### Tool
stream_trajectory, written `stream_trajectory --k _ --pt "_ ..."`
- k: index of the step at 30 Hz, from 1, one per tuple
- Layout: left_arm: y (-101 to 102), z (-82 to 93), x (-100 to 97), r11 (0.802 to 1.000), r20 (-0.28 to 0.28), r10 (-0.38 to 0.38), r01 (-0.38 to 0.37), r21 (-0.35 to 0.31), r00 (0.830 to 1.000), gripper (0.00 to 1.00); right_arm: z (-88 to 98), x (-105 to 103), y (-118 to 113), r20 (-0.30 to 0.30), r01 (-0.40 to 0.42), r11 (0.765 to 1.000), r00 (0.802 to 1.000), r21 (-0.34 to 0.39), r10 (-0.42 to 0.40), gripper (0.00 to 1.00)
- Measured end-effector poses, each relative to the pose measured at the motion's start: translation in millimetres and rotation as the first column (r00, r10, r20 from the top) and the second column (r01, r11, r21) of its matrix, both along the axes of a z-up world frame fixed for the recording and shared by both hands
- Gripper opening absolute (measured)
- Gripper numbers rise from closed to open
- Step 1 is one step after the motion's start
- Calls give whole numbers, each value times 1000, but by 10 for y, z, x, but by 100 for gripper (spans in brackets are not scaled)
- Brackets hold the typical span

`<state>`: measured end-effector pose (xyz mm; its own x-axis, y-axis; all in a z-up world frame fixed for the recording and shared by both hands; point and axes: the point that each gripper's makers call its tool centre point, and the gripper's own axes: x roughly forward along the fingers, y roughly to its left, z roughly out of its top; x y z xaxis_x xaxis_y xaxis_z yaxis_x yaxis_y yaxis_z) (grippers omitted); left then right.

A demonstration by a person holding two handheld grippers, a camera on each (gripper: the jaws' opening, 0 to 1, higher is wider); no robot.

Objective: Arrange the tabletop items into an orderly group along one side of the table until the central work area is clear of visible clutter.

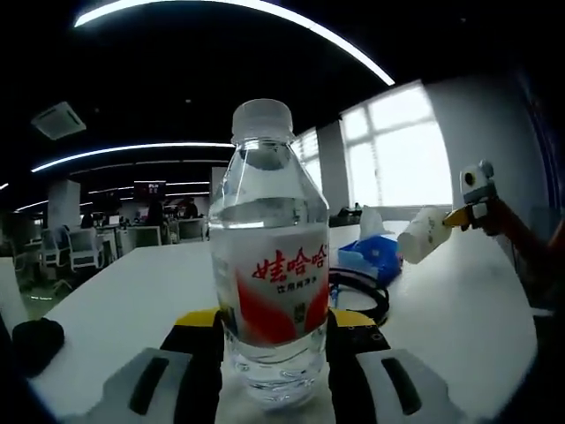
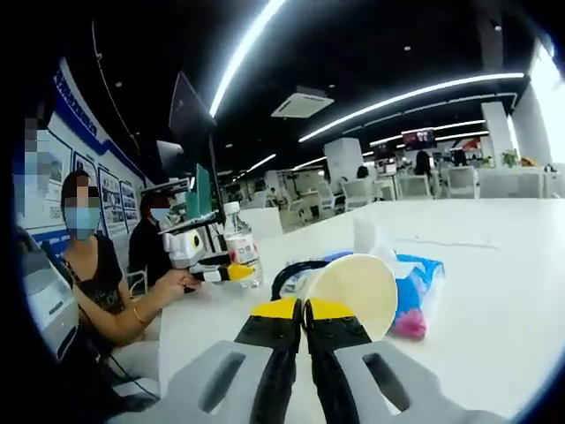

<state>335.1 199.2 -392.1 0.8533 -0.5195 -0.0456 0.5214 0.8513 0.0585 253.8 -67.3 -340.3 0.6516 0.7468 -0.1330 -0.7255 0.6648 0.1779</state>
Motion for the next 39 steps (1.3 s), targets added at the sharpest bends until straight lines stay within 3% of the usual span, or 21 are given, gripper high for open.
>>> stream_trajectory --k 8,10,13,16,20,24,33,39 --pt "9 -5 -38 1000 -1 -1 1 -18 1000 44 196 -12 210 77 -46 990 995 -132 56 1" --pt "10 -5 -48 1000 0 -1 1 -21 1000 44 240 39 227 97 -20 982 994 -189 39 1" --pt "14 -6 -56 1000 0 -1 1 -28 1000 44 402 49 362 116 -43 987 991 -153 61 1" --pt "16 -7 -60 999 -3 -3 3 -34 1000 44 457 75 433 148 -44 981 986 -189 73 1" --pt "20 -10 -62 999 -6 -4 4 -38 1000 44 491 126 576 65 -51 991 996 -123 59 1" --pt "20 -13 -65 999 -7 -3 3 -35 1000 43 450 110 667 104 -82 974 989 -210 106 1" --pt "28 -27 -83 1000 -10 -4 3 -28 1000 43 410 98 888 67 -162 957 981 -242 183 1" --pt "37 -57 -109 1000 -17 -6 6 -6 1000 43 395 88 1100 54 -231 922 964 -312 260 1"
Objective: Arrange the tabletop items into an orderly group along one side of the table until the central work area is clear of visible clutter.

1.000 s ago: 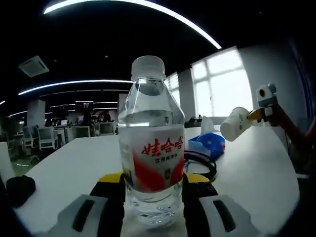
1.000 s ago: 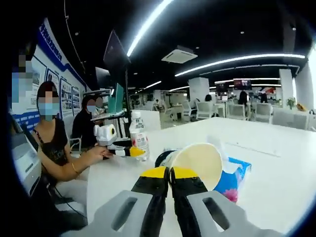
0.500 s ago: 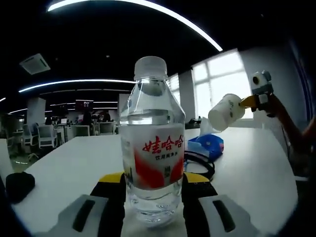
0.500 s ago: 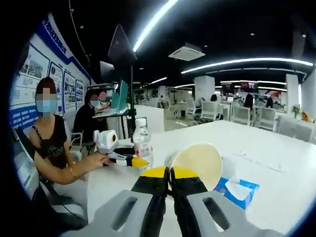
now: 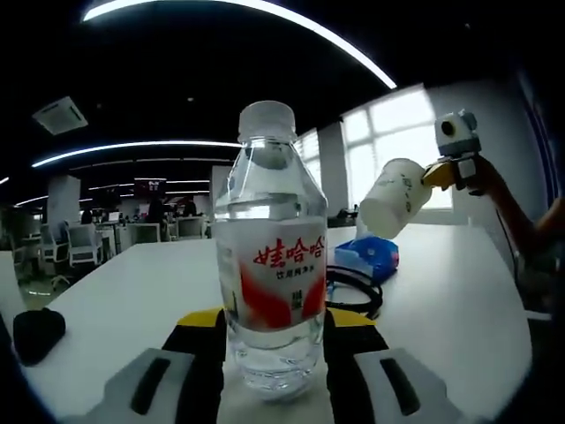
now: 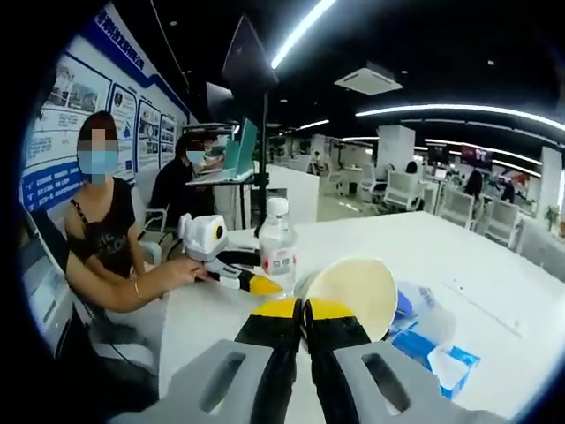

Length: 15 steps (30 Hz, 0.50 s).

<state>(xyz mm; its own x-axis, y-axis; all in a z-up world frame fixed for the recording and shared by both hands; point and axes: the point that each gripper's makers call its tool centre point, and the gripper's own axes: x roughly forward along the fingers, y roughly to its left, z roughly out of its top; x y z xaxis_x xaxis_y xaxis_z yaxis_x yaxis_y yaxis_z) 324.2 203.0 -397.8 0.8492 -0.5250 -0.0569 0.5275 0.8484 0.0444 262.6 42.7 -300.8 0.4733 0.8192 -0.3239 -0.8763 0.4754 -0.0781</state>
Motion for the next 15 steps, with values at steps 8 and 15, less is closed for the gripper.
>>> stream_trajectory --k 8,15 --pt "-26 -46 -27 1000 -16 -11 12 17 1000 49 -109 -24 239 -33 -70 995 997 -74 68 1" --pt "-110 -125 -45 996 -29 -24 27 86 999 57 -367 59 559 -82 -135 977 989 -166 123 1"
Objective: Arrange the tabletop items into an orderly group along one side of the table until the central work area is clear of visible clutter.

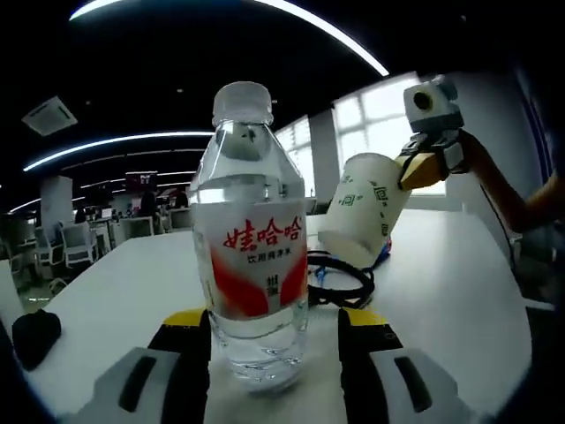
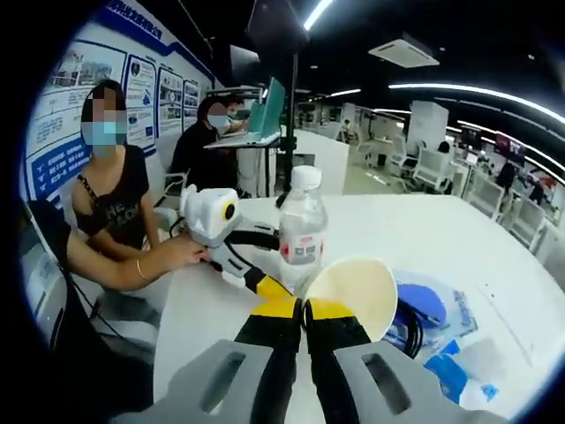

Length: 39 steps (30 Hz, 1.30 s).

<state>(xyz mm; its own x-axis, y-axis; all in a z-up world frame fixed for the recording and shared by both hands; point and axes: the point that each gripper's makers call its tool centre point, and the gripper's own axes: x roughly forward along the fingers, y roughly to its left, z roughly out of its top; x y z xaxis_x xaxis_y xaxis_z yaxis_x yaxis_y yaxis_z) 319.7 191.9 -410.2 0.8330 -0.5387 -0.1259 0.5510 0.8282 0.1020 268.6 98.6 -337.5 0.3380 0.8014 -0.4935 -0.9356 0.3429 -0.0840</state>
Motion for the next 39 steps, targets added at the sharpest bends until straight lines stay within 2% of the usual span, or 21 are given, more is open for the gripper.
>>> stream_trajectory --k 3,8,12,16,22,28,32,37,39 --pt "8 -9 0 1000 -7 0 0 -5 1000 57 -41 5 93 -16 -26 999 1000 -36 25 1" --pt "10 -12 -8 1000 -9 0 0 -8 1000 57 -80 -21 125 6 -54 990 998 -130 55 1" --pt "11 -13 -6 1000 -7 1 -1 -5 1000 56 -106 -21 129 17 -79 971 996 -224 85 1" --pt "11 -18 -7 1000 -9 1 -1 -8 1000 56 -150 -97 195 9 -136 936 989 -324 147 1" --pt "16 -31 -11 1000 -14 0 0 -6 1000 56 -140 -55 360 23 -155 910 984 -383 177 1" --pt "13 -64 -16 1000 -26 -1 1 14 1000 57 -226 -25 364 16 -184 860 976 -477 218 1" --pt "8 -74 -20 1000 -35 -5 5 7 999 58 -268 -19 382 -11 -197 850 975 -489 220 1" --pt "3 -91 -27 1000 -35 -6 7 25 999 59 -300 12 426 -1 -205 829 971 -520 239 1" --pt "-8 -86 -40 1000 -41 -15 15 7 999 60 -310 19 455 -15 -213 824 970 -525 242 1"
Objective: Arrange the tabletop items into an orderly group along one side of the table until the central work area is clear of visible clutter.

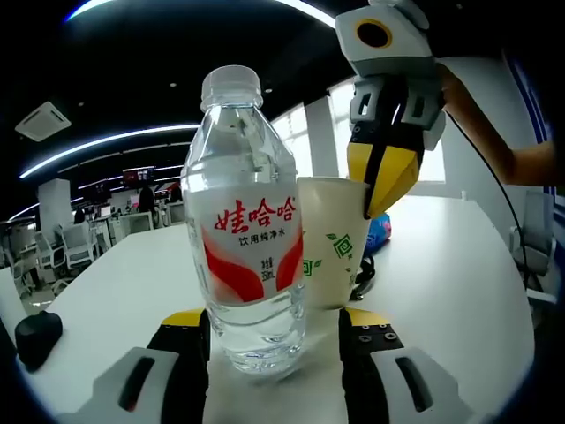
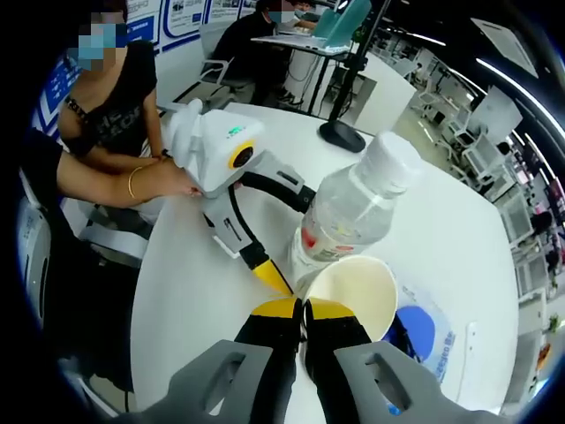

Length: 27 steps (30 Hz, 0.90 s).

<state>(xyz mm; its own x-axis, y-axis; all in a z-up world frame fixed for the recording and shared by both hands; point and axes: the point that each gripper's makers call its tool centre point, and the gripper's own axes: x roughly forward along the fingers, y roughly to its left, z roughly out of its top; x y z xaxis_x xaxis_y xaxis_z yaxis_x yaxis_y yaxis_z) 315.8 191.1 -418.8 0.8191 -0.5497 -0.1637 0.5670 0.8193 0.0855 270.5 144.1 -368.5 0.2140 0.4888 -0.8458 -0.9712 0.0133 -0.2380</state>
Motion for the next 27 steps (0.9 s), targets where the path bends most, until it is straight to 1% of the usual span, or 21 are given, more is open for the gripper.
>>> stream_trajectory --k 3,7,10,15,16,17,21,27 --pt "-25 3 -12 1000 -10 -13 13 -15 1000 64 -34 2 8 -12 -9 1000 1000 -20 8 1" --pt "-21 9 -12 1000 -11 -13 13 -19 1000 64 -96 7 3 -22 -9 999 1000 -39 8 1" --pt "-18 9 -12 1000 -13 -13 12 -21 1000 63 -129 -9 9 -20 -31 998 999 -49 31 1" --pt "-6 -14 -11 1000 -19 -10 9 -4 1000 63 -182 -40 -24 -13 -58 994 998 -98 57 1" --pt "-5 -20 -10 1000 -20 -9 9 -2 1000 63 -173 -22 -14 5 -69 993 998 -99 70 2" --pt "-4 -29 -9 1000 -23 -8 8 2 1000 63 -170 -18 -13 7 -68 993 998 -99 70 2" --pt "0 -58 -14 1000 -30 -5 5 19 1000 63 -144 -30 7 -4 -63 995 998 -82 63 9" --pt "0 -44 -20 1000 -28 -5 6 8 1000 63 -103 -31 -4 -7 -59 996 998 -62 59 11"
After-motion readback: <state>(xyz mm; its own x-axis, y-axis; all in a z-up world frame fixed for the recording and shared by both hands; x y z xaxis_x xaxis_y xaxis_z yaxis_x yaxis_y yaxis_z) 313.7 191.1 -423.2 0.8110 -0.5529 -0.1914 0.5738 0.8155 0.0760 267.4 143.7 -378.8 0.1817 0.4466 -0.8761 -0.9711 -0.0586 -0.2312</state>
